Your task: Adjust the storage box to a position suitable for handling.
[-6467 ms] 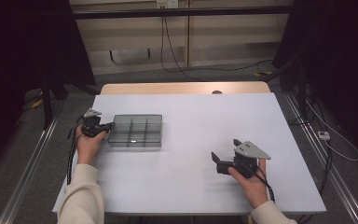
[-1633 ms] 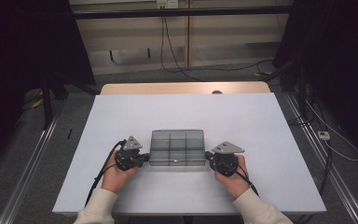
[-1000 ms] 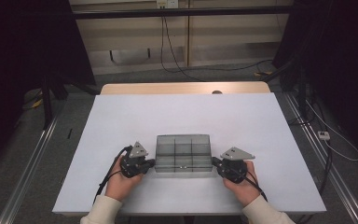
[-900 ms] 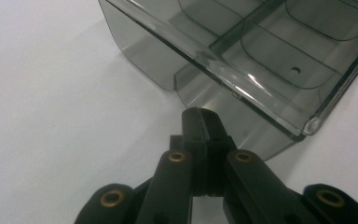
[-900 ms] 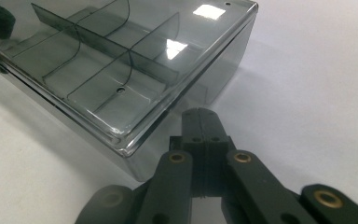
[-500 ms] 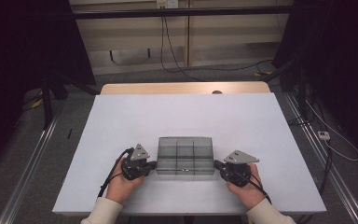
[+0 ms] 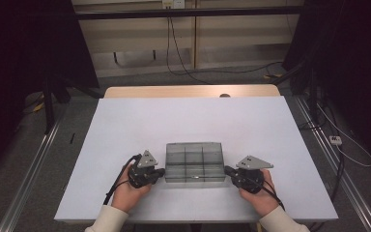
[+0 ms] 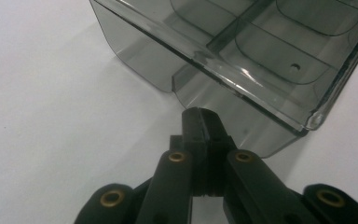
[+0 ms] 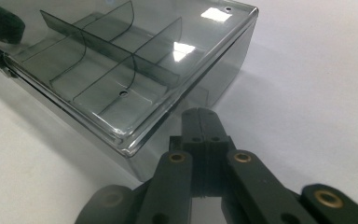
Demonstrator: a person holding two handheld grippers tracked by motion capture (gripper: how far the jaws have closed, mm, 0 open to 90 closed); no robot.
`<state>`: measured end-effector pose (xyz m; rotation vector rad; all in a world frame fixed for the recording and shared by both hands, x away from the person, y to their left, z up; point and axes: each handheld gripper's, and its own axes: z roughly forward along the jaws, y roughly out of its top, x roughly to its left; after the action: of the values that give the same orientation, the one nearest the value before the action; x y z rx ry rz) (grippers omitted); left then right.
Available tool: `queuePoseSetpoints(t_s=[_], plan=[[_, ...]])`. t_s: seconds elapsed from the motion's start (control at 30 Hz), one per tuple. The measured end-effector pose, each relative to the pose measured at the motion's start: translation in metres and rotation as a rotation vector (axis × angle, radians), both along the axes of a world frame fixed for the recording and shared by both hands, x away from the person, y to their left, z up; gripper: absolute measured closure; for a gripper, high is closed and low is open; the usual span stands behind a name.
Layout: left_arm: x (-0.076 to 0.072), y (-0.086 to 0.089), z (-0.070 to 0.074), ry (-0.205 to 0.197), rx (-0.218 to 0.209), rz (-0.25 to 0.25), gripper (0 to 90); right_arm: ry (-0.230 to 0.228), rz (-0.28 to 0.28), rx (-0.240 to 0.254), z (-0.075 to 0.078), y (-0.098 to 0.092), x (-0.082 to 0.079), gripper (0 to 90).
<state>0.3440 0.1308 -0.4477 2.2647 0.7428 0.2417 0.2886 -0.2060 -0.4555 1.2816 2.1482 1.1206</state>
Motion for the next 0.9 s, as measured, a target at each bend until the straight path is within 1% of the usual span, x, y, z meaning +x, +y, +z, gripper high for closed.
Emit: queuePoseSetpoints(t_s=[0.03,0.07,0.1,0.13,0.2,0.23,0.57,0.6,0.63,0.67,0.7,0.77,0.8,0.83,0.87,0.9], plan=[[-0.0007,-0.0004,0.0003,-0.005,0.008,0.011,90.0,0.000,0.000,0.001,0.0000,0.0000,-0.0003,90.0],[-0.0004,0.0000,0.0000,-0.002,0.000,0.001,90.0,0.001,0.001,0.001,0.0001,-0.0001,-0.0007,90.0],[-0.0008,0.0001,0.0001,-0.002,0.001,0.004,90.0,0.000,0.003,0.000,0.0001,-0.0004,-0.0009,90.0],[-0.0015,-0.0001,0.0005,-0.007,0.012,0.010,90.0,0.001,0.004,0.001,0.0001,-0.0008,-0.0012,90.0],[-0.0012,0.0002,0.0001,0.009,-0.001,-0.005,90.0,0.002,0.004,0.002,0.0001,-0.0012,-0.0015,90.0],[-0.0010,0.0005,-0.0001,0.011,-0.004,-0.005,90.0,0.000,0.008,-0.001,0.0000,-0.0013,-0.0014,90.0],[0.0000,0.0014,0.0000,0.007,0.000,-0.011,90.0,0.000,0.012,0.004,-0.0006,-0.0023,-0.0004,90.0],[0.0005,0.0018,-0.0007,0.008,-0.009,-0.009,90.0,0.001,0.012,0.005,-0.0006,-0.0024,-0.0004,90.0],[0.0009,0.0023,-0.0013,0.022,-0.022,-0.007,90.0,0.002,0.011,0.006,-0.0006,-0.0023,-0.0004,90.0],[0.0005,0.0022,-0.0014,0.018,-0.014,0.005,90.0,0.002,0.010,0.007,-0.0006,-0.0022,-0.0005,90.0],[0.0014,0.0028,-0.0018,0.028,-0.015,-0.003,89.4,0.002,0.009,0.007,-0.0007,-0.0022,-0.0005,90.0],[0.0017,0.0025,-0.0021,0.032,-0.009,0.005,87.5,0.006,0.008,0.014,-0.0007,-0.0026,-0.0004,90.0],[0.0018,0.0027,-0.0020,0.040,-0.014,0.013,86.7,0.004,0.010,0.012,-0.0008,-0.0028,-0.0002,89.1],[0.0026,0.0035,-0.0022,0.037,-0.025,0.023,85.3,0.003,0.011,0.009,-0.0007,-0.0034,0.0001,87.7],[0.0027,0.0047,-0.0011,0.028,-0.023,0.045,83.0,0.005,0.007,0.021,-0.0003,-0.0044,0.0004,87.1],[0.0041,0.0073,0.0003,0.032,-0.029,0.044,82.6,0.006,0.003,0.038,0.0006,-0.0056,0.0006,86.0]])
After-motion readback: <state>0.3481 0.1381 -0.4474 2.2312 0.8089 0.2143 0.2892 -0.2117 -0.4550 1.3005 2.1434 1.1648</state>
